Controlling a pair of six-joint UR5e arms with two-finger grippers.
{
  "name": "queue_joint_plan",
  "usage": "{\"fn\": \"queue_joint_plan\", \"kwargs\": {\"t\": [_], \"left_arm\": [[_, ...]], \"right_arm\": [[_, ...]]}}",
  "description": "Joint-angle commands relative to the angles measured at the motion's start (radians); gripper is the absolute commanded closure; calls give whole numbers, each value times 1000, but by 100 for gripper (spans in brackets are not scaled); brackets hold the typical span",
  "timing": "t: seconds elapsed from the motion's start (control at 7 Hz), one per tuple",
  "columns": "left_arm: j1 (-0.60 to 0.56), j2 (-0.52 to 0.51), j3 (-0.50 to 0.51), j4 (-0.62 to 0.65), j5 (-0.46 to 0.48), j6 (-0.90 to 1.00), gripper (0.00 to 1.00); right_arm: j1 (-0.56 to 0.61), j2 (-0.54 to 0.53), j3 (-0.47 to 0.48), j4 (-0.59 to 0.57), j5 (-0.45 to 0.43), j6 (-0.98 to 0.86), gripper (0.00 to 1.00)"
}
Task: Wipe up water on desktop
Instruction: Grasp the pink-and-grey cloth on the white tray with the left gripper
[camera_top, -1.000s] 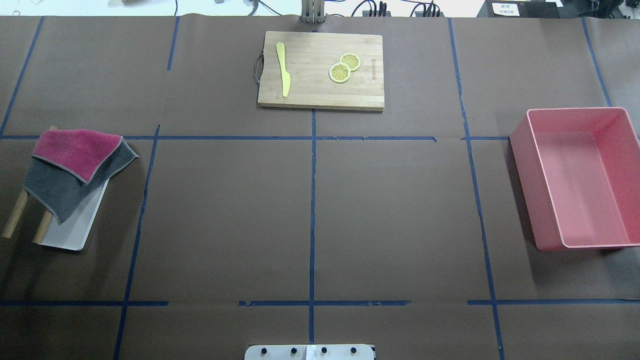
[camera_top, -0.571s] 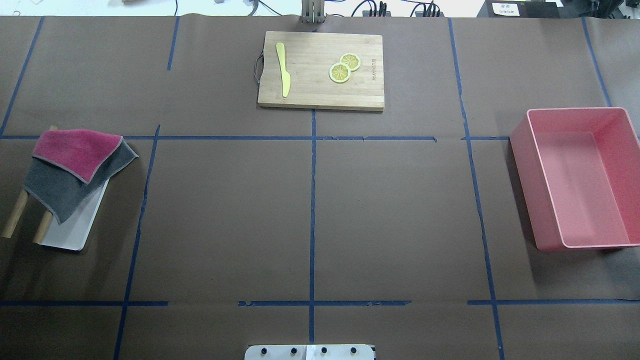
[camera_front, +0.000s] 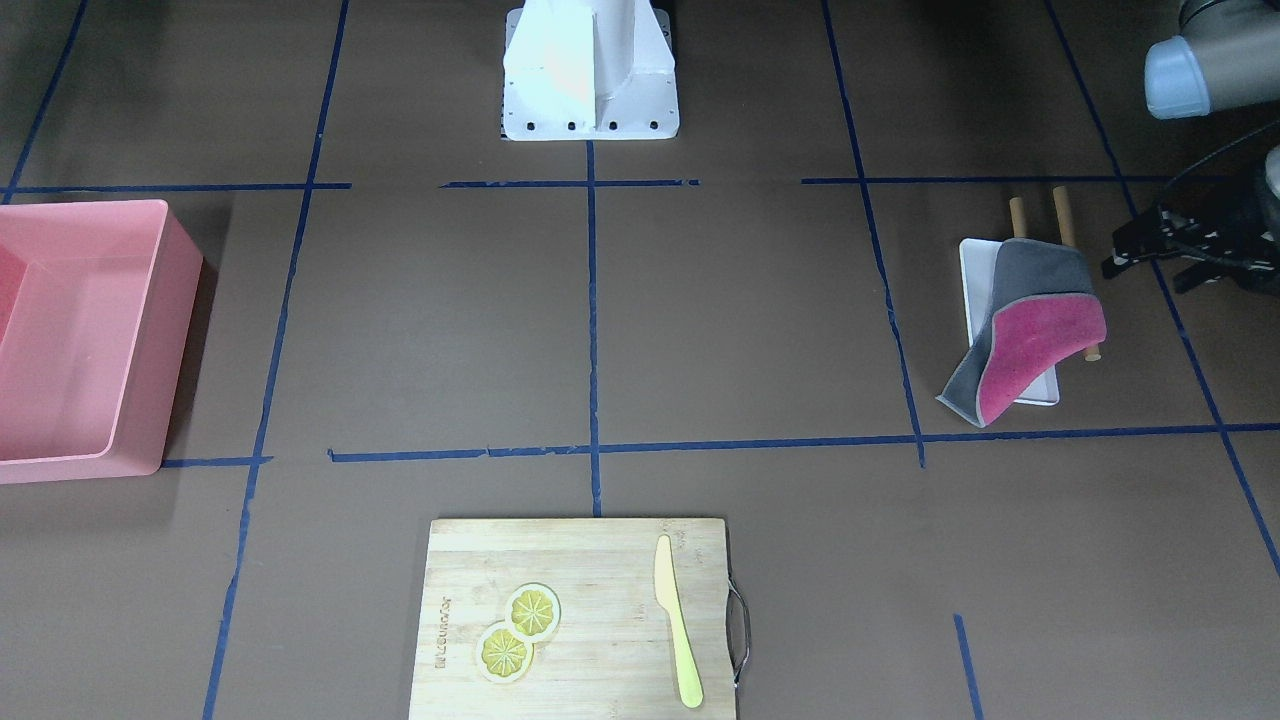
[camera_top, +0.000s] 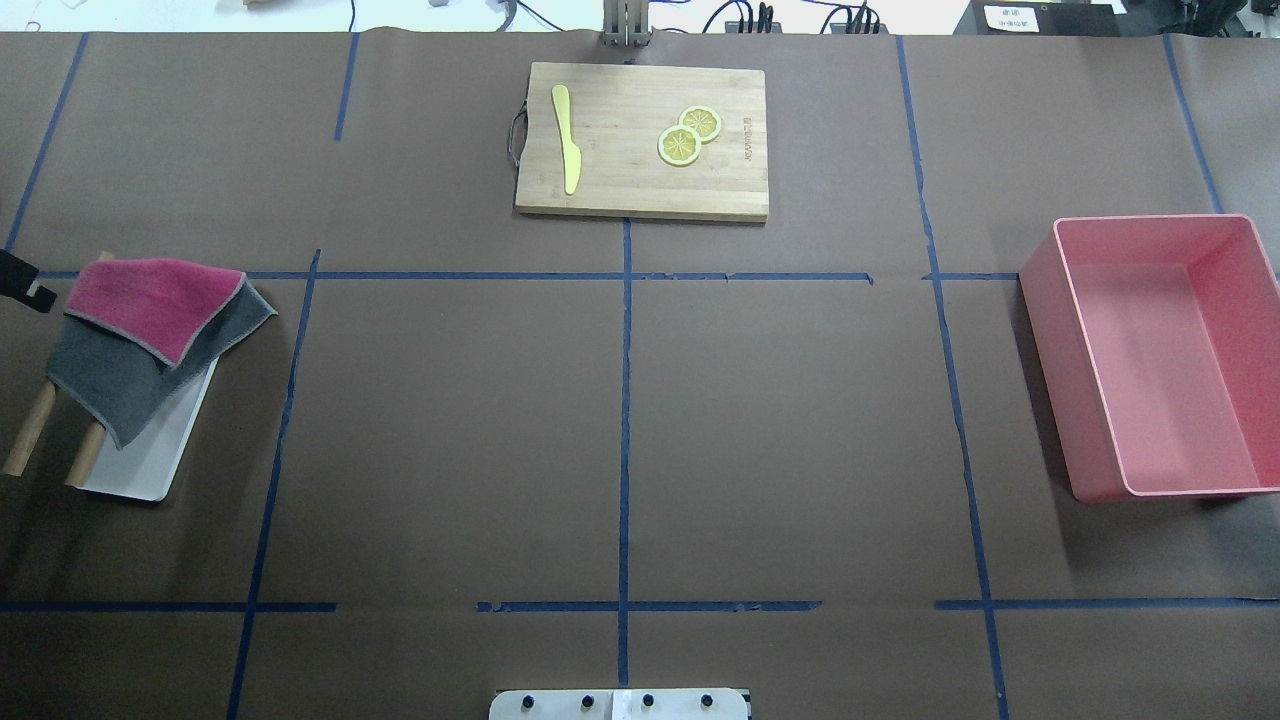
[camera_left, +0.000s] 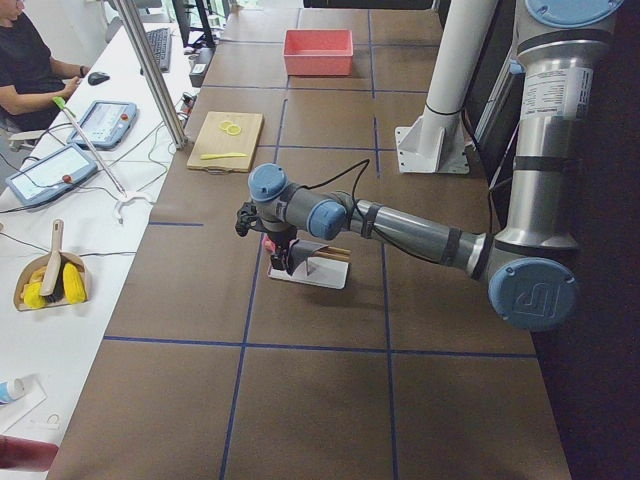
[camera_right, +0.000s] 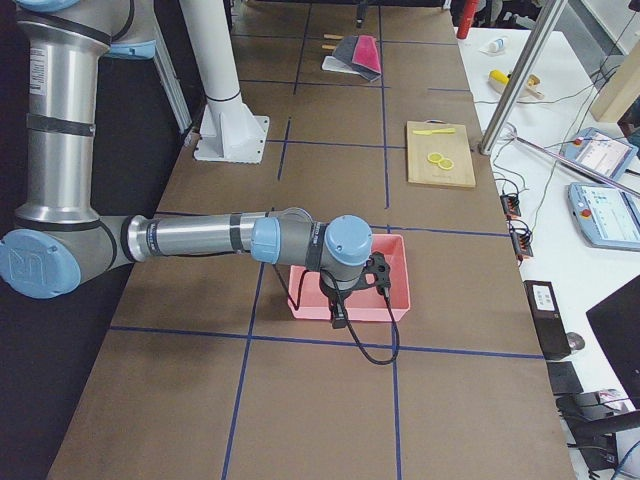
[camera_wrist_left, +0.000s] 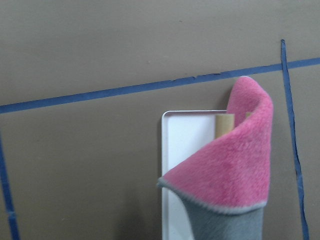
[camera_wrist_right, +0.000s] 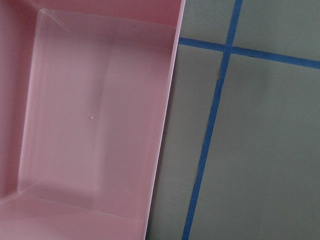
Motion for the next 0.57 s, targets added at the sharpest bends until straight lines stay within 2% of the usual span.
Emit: {"fn": "queue_joint_plan", "kwargs": {"t": [0.0, 0.43], "left_arm": [[74, -37, 7, -3, 75, -85, 17], [79, -58, 25, -6, 77, -86, 61]], "right_arm": [[-2, 0, -9, -2, 2, 5, 0], [-2, 0, -20, -2, 4, 5, 0]]}}
